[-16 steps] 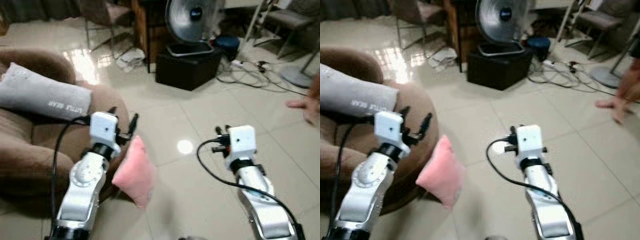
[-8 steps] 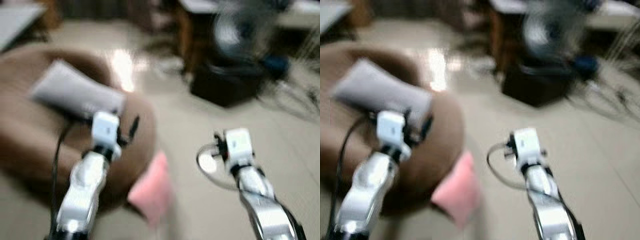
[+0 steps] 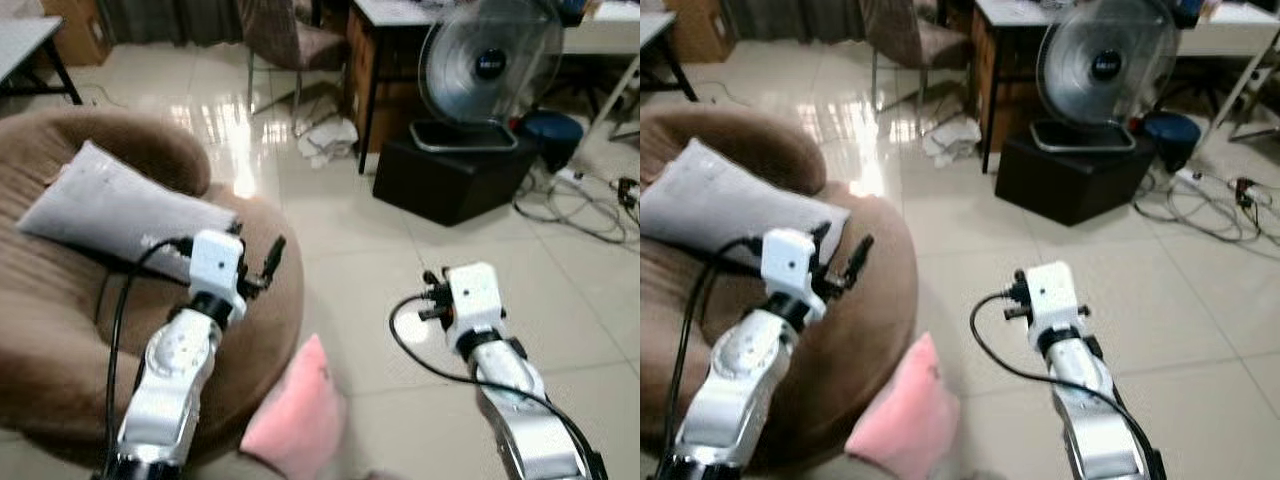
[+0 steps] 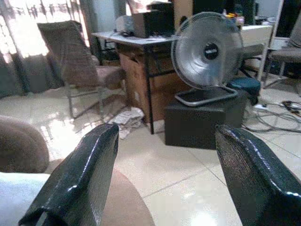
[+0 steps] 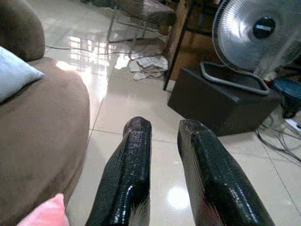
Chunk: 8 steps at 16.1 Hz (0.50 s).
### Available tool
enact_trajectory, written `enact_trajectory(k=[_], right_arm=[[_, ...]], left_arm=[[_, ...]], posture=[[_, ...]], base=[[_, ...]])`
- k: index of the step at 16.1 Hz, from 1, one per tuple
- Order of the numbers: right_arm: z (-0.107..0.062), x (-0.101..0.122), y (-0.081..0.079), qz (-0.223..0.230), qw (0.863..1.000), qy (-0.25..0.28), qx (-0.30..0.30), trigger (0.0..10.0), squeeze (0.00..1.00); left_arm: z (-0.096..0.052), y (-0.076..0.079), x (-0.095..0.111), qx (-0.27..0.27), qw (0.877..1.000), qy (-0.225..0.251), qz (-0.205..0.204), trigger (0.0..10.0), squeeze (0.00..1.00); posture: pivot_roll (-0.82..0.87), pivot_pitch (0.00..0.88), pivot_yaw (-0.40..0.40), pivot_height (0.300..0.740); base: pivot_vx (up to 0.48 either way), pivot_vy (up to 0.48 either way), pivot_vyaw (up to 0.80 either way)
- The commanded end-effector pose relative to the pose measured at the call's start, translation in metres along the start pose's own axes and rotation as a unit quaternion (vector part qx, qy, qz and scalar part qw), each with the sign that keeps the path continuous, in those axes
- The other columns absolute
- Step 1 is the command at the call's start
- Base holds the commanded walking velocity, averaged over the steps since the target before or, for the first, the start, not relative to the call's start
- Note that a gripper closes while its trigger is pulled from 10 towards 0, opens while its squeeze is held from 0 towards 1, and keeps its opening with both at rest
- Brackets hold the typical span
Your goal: Move the pillow to the sofa from floor
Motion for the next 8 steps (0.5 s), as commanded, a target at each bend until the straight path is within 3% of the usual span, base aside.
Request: enact_trajectory(k=[1,8], right_arm=[[-0.0004,0.0022,-0.0033,0.005,1.000,0.002,0.004,10.0,0.00],[-0.0009,-0.0020,-0.0048,0.002,1.000,-0.004,0.004,10.0,0.00]], left_arm=[[-0.0049,-0.0077,-0.0025,0.008,1.000,-0.006,0.008,10.0,0.00],[-0.0035,-0.0064,-0.0120,-0.003,1.000,-0.025,0.017,10.0,0.00]], posture=[[-0.04,0.043,-0.003,0.735],[-0.03,0.042,0.001,0.670]], base=[[0.000,0.000,0.00],[0.000,0.000,0.00]])
Point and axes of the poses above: a point about 5 cm out from each wrist's last joint towards the gripper, its own z axis pointing out of the wrist towards the gripper, its own x axis along the axis of the wrist's last joint, y = z × x, the point moved 6 cm from there along z, pointing out of the wrist towards the gripper, and after that the axes turned 6 degrees about -z, right-handed, at the moved point
